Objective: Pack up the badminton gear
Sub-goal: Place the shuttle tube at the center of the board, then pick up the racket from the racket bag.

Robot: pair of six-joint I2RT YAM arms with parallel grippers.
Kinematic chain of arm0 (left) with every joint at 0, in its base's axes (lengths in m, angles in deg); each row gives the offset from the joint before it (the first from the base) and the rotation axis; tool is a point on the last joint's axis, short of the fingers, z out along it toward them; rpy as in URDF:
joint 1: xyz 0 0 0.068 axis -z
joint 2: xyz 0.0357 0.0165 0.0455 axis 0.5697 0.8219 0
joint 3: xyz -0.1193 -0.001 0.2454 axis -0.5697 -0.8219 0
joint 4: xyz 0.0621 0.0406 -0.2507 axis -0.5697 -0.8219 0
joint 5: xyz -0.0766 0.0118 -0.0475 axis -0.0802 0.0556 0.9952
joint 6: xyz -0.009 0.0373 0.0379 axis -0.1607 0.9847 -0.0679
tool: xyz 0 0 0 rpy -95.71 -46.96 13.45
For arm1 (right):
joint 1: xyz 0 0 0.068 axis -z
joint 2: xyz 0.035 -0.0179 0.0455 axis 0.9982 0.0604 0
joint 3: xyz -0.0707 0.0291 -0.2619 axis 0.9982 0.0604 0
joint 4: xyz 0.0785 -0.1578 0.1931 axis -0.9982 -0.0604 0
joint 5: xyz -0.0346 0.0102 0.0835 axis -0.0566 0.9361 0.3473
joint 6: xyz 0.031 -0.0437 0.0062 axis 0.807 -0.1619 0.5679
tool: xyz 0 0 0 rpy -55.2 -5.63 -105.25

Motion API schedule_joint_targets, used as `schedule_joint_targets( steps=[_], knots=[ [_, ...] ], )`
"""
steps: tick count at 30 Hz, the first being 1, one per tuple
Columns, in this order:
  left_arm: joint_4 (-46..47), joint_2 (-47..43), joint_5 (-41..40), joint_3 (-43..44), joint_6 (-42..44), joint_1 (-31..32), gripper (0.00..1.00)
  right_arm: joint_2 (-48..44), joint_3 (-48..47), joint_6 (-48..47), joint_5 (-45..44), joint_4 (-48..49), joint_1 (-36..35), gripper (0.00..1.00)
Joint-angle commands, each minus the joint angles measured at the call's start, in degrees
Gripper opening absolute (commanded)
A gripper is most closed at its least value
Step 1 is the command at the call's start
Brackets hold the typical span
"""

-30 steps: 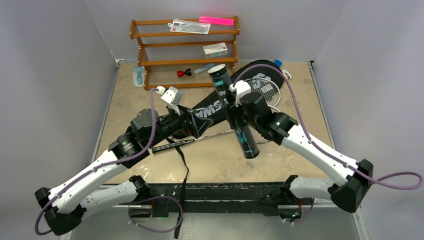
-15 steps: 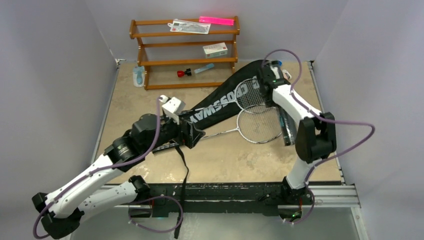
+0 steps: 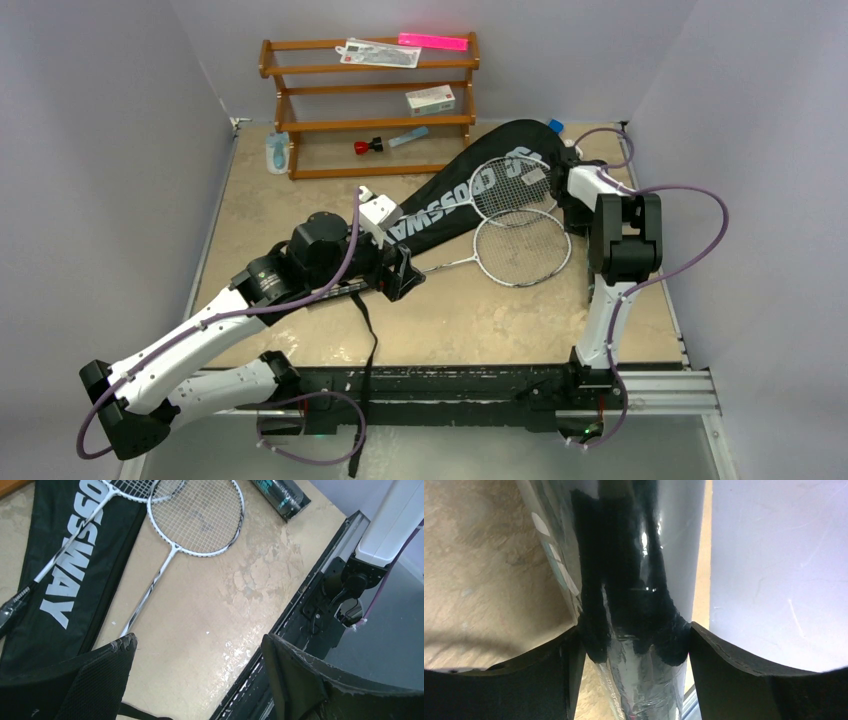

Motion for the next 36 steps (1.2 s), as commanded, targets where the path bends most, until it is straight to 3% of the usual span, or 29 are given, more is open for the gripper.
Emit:
schedule_joint_targets(
  steps=[1,3,5,6,14,23,28,33,36],
  knots=[
    [-2.1,0.8,2.0,2.2,-0.6,-0.1,0.94,-5.4,-1.3,2.8,3.2,0.3,-0.3,0.74],
    [-3.0,0.3,2.1,2.0,-1.5,-0.1,0.94,-6.3,-0.5,1.9,4.2,1.5,-0.3,0.79],
    [-3.4,-0.9,1.4,1.3,-2.3,0.0,0.94,-5.6,-1.9,3.4,2.8,-0.7,-0.3,0.98],
    [-3.9,-1.5,0.8,1.1,-2.5,-0.1,0.95,-5.3,-2.8,3.7,2.7,-1.5,-0.3,0.99],
    [-5.9,-5.3,-5.4,1.2,-0.2,0.0,0.97,-13.0,-3.0,4.7,3.6,-1.5,-3.5,0.99],
    [-3.4,-0.1,-13.7,1.4,7.3,-0.1,0.97,-24.8,-1.2,5.4,9.8,-2.9,-13.4,0.99],
    [-2.4,8.3,-20.4,4.6,11.6,-0.1,0.99,-31.0,3.8,9.3,20.4,-1.8,-20.0,0.99],
    [0.9,18.4,-21.5,5.0,18.8,-0.5,1.0,-39.3,9.6,15.2,31.3,5.5,-24.3,0.99],
    [-3.7,27.8,-16.3,10.7,16.9,-1.3,0.96,-44.6,16.1,21.3,35.7,13.8,-26.0,0.99]
  ],
)
